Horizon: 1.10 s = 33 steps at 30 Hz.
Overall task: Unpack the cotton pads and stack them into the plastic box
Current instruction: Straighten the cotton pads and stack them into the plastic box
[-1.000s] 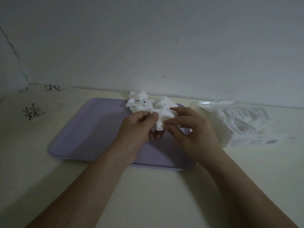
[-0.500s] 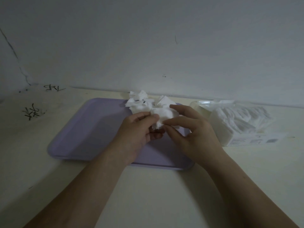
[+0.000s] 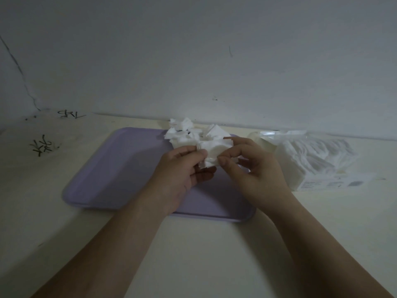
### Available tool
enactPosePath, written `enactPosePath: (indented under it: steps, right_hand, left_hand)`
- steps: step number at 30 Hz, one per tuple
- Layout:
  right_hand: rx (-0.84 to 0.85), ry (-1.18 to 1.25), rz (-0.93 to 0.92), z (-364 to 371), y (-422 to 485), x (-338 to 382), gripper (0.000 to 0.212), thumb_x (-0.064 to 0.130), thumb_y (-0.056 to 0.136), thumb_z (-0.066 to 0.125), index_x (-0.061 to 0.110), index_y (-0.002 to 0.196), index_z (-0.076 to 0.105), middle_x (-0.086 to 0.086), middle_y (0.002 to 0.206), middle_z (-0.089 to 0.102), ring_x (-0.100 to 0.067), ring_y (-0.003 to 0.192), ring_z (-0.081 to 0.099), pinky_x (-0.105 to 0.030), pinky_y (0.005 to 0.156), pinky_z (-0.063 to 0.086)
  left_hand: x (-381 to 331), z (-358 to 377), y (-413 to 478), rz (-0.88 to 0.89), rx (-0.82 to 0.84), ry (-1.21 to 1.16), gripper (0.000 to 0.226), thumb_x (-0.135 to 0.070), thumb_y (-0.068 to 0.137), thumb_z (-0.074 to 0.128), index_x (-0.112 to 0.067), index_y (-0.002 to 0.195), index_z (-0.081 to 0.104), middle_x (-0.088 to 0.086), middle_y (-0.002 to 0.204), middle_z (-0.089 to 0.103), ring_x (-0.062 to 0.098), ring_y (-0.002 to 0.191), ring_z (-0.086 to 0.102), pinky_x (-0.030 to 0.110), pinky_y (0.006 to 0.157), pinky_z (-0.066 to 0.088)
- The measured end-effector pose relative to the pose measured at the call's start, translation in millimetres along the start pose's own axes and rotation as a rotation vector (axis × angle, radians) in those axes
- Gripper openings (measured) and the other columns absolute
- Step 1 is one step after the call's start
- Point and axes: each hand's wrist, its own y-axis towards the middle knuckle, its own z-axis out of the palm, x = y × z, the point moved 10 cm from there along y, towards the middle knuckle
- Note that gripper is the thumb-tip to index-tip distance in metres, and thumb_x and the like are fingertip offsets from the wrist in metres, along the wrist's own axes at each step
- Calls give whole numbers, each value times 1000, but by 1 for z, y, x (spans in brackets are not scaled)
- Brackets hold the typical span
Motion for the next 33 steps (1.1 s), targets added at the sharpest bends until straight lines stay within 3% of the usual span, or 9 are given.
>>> enactPosePath:
  steps: [4,9,14,16,19,22,26,33]
  right_hand:
    - [-28,83,72,-6,0,-3,23,-3,96,69,11,79,69,-7,108,75,7,106,65,-9,85,47]
    - [-26,4,109,-6,1,-12,25,4,96,72,24,82,72,9,94,76,6,87,66,-11,79,49]
    - [-20,8,73,-4,1,-13,31,-5,93,71,25,90,76,15,104,74,4,101,69,-19,84,52]
    - [-1,-55,11,-4,2,-8,30,-11,84,73,15,97,78,9,118,70,6,112,65,-17,88,52]
    - [53,-233,-104,1,1,0,35,-3,74,85,12,105,78,2,128,63,4,119,60,-9,95,44]
    - [44,-299,-115,0,1,-3,37,10,72,94,15,105,79,0,127,63,6,122,56,-6,97,39]
    - [31,-253,-77,1,2,-7,33,23,74,94,16,102,80,2,128,66,-9,124,61,-14,97,45]
    - [-14,-180,-46,-2,2,-5,24,12,75,94,15,93,79,10,118,70,-9,115,65,-12,87,47]
  left_hand:
    - [-1,1,0,11,7,-14,11,3,98,63,3,102,73,19,94,76,27,78,72,32,66,61]
    - [-3,8,-1,34,96,14,22,12,94,59,9,112,72,25,107,76,27,91,73,32,75,61]
    - [-5,12,-3,59,134,25,28,15,93,57,7,115,72,25,113,75,26,95,74,31,78,62]
    - [-5,12,-2,57,135,25,27,15,93,57,7,115,72,24,111,75,26,94,74,31,78,62]
    - [-3,9,-2,44,100,21,21,10,94,60,6,112,72,23,106,75,26,88,72,30,74,62]
    - [-2,5,-1,46,71,45,19,5,95,65,5,112,73,21,99,74,23,80,68,27,70,59]
    - [-3,7,-1,49,75,46,22,0,93,70,5,115,72,21,101,75,23,80,70,26,67,58]
    - [-1,10,-3,32,91,29,24,-3,92,72,6,115,72,20,102,76,23,80,70,27,66,58]
